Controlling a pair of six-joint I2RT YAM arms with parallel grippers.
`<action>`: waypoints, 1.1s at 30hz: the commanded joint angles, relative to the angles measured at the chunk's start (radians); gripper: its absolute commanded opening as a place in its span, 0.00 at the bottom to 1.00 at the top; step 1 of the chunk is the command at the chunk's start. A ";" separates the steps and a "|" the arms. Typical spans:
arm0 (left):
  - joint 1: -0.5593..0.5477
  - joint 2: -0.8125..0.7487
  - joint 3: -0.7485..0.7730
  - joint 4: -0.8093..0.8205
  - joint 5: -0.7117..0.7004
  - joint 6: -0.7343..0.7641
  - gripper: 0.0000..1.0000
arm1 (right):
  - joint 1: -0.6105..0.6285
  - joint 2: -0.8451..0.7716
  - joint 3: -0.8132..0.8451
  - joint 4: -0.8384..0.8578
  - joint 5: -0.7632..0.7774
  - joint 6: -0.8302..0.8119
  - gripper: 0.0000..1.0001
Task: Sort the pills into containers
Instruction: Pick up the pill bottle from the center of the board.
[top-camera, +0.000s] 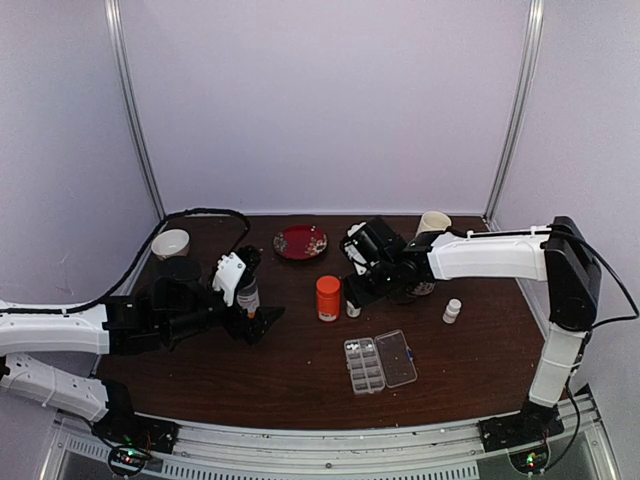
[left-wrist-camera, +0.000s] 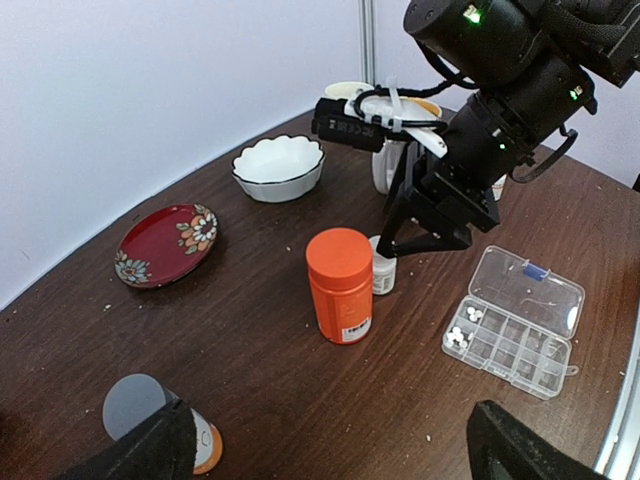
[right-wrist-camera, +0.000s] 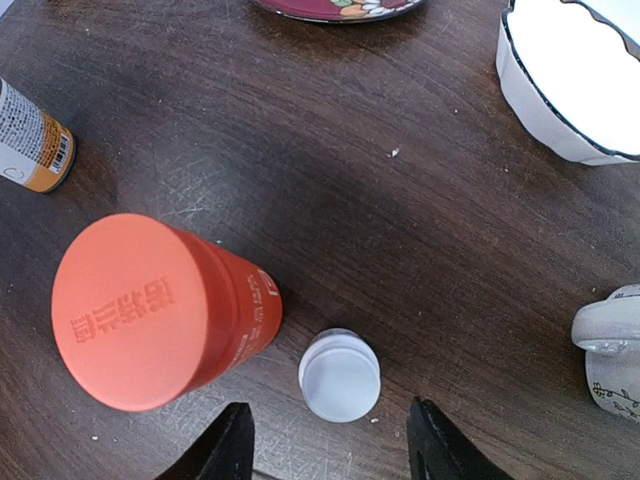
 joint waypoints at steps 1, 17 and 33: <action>0.008 0.006 0.024 0.025 -0.010 -0.013 0.97 | -0.009 0.024 0.044 -0.036 0.027 0.003 0.52; 0.006 0.007 0.025 0.016 -0.018 -0.008 0.98 | -0.019 0.101 0.107 -0.076 0.031 0.000 0.43; 0.008 0.002 0.024 0.008 -0.026 0.002 0.98 | -0.021 0.144 0.149 -0.106 0.021 -0.006 0.40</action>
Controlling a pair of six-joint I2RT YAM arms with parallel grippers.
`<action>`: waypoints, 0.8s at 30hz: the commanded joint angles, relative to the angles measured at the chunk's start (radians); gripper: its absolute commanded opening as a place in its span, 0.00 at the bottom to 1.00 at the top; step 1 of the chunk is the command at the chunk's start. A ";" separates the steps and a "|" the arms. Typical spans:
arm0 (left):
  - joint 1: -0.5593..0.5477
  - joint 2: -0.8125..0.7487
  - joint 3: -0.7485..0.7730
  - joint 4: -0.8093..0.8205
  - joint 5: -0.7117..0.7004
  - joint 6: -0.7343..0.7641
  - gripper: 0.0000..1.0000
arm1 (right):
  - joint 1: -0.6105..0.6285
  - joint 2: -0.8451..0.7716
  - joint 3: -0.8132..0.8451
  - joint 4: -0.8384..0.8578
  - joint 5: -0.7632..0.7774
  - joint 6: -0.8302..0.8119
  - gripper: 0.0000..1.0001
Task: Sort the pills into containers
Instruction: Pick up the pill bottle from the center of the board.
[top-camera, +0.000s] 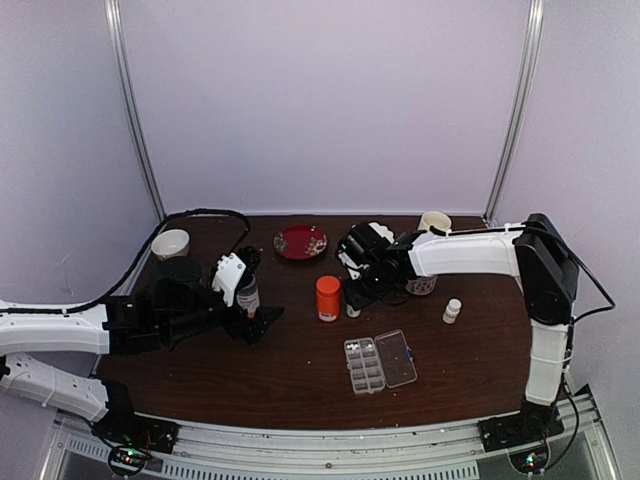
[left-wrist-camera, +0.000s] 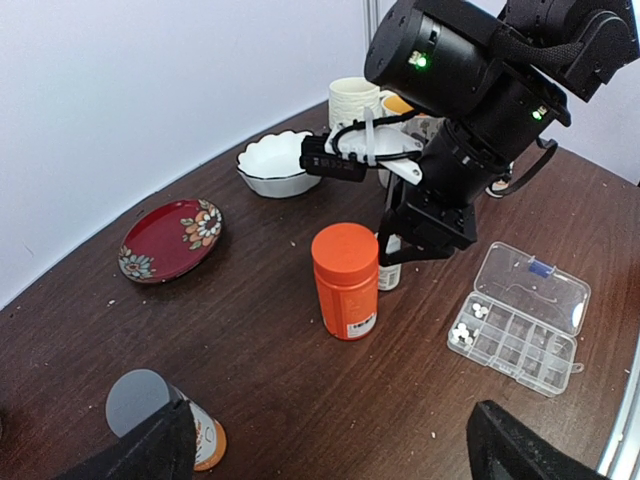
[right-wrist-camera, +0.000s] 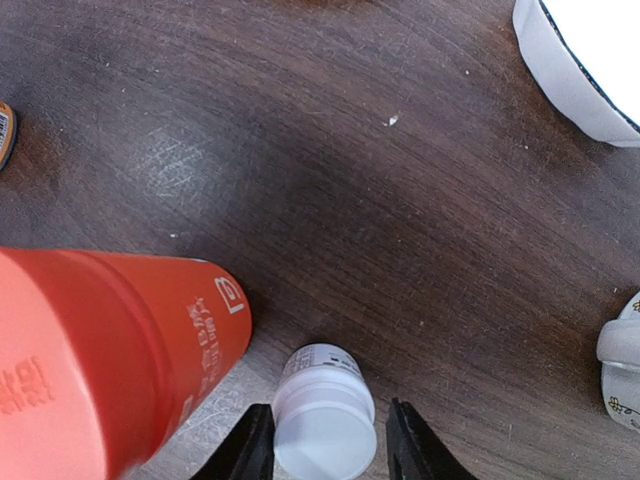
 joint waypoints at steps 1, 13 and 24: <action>0.008 0.001 0.023 0.017 -0.012 0.002 0.98 | -0.006 0.008 0.034 -0.014 0.011 -0.002 0.40; 0.006 0.003 0.028 0.017 -0.007 0.000 0.97 | -0.007 -0.014 0.039 -0.024 0.015 -0.011 0.27; 0.007 0.026 0.030 0.061 0.048 0.015 0.98 | -0.005 -0.199 -0.046 -0.037 -0.002 -0.047 0.23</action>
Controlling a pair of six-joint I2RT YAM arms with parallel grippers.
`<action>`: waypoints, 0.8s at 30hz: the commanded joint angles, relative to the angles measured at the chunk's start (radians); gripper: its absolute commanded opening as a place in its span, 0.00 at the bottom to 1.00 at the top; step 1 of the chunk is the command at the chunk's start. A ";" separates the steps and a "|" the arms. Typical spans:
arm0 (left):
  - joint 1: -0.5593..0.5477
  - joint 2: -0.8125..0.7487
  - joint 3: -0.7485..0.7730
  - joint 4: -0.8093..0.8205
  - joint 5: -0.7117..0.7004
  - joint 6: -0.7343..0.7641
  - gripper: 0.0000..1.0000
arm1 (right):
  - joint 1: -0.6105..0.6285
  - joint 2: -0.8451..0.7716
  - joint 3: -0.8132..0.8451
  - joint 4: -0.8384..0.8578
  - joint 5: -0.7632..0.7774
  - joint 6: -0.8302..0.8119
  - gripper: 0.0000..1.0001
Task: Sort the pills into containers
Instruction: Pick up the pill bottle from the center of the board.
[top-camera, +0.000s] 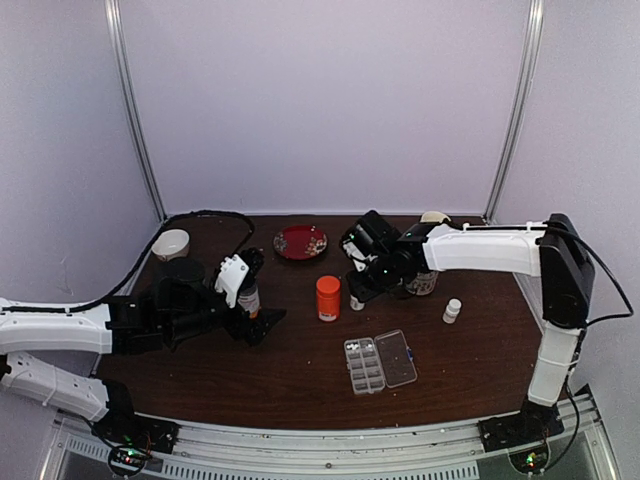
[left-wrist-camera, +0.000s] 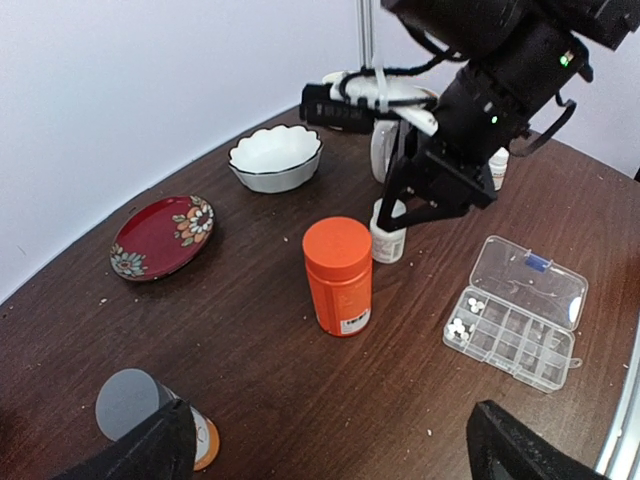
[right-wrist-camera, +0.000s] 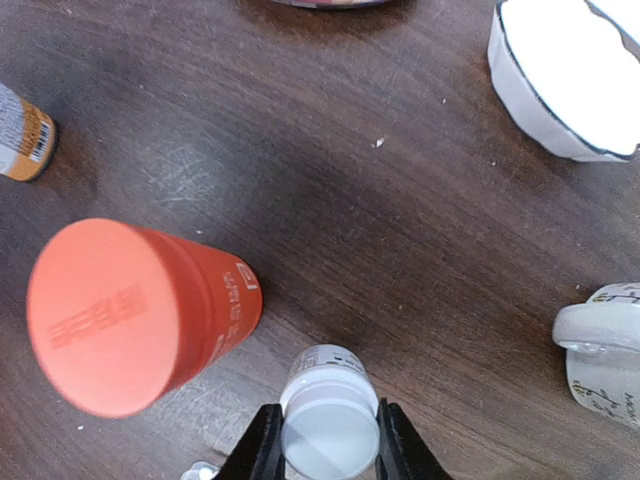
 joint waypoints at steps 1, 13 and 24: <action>0.007 0.012 0.028 0.069 0.044 0.020 0.98 | -0.005 -0.153 -0.054 0.001 -0.011 -0.025 0.20; 0.005 -0.026 -0.121 0.447 0.190 0.187 0.98 | 0.104 -0.507 -0.227 0.186 -0.235 0.003 0.10; -0.026 0.032 -0.124 0.585 0.320 0.333 0.97 | 0.237 -0.540 -0.294 0.531 -0.383 0.116 0.01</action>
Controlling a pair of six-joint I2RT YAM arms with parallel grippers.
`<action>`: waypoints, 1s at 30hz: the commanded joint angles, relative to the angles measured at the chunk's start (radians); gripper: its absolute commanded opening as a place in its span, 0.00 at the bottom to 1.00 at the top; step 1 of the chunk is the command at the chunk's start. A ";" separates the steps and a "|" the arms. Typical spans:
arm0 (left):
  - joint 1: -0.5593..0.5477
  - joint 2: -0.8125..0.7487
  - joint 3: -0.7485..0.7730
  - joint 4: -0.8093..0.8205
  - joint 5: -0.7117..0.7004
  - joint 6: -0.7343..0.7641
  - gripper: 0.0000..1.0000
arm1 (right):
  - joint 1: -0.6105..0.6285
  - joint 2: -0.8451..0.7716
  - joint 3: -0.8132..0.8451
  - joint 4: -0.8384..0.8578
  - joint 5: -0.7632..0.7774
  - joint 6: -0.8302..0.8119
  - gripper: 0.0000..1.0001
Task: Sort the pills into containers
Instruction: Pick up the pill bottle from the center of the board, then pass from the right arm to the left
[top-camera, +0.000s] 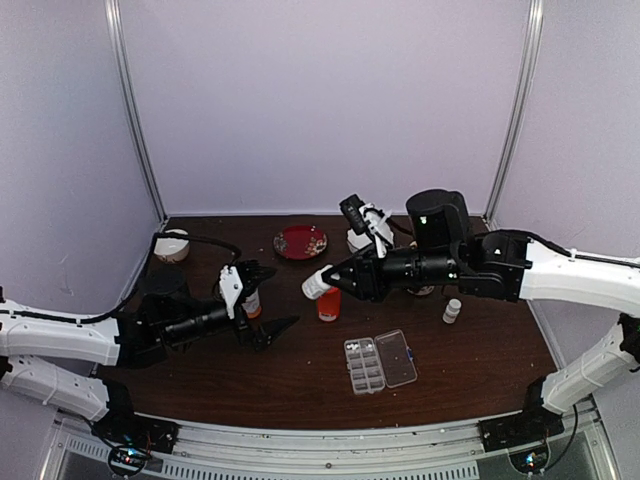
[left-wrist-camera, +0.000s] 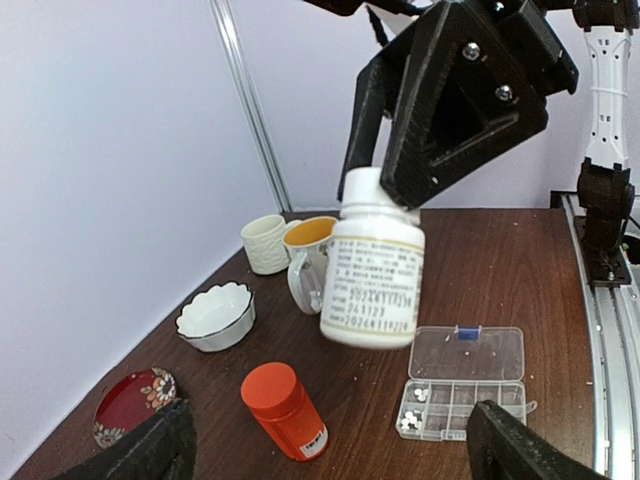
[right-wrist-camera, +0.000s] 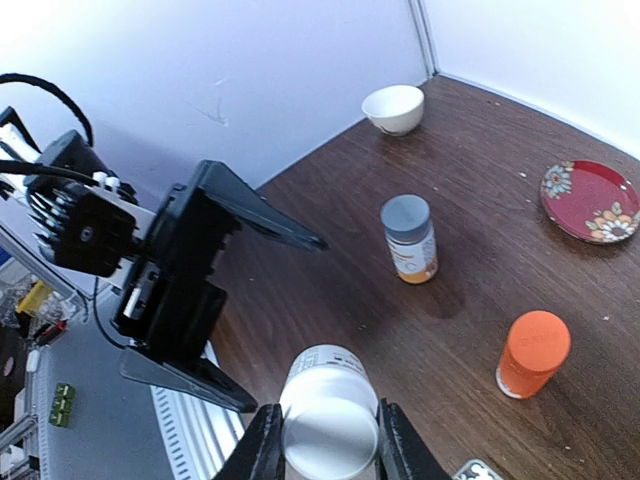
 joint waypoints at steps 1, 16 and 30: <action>-0.017 0.017 0.003 0.125 0.061 0.070 0.96 | 0.035 0.013 -0.032 0.203 -0.061 0.072 0.01; -0.020 0.009 -0.027 0.210 0.080 0.084 0.71 | 0.056 0.065 -0.040 0.329 -0.104 0.140 0.00; -0.019 -0.020 -0.036 0.204 0.053 0.083 0.49 | 0.057 0.078 -0.035 0.315 -0.112 0.141 0.00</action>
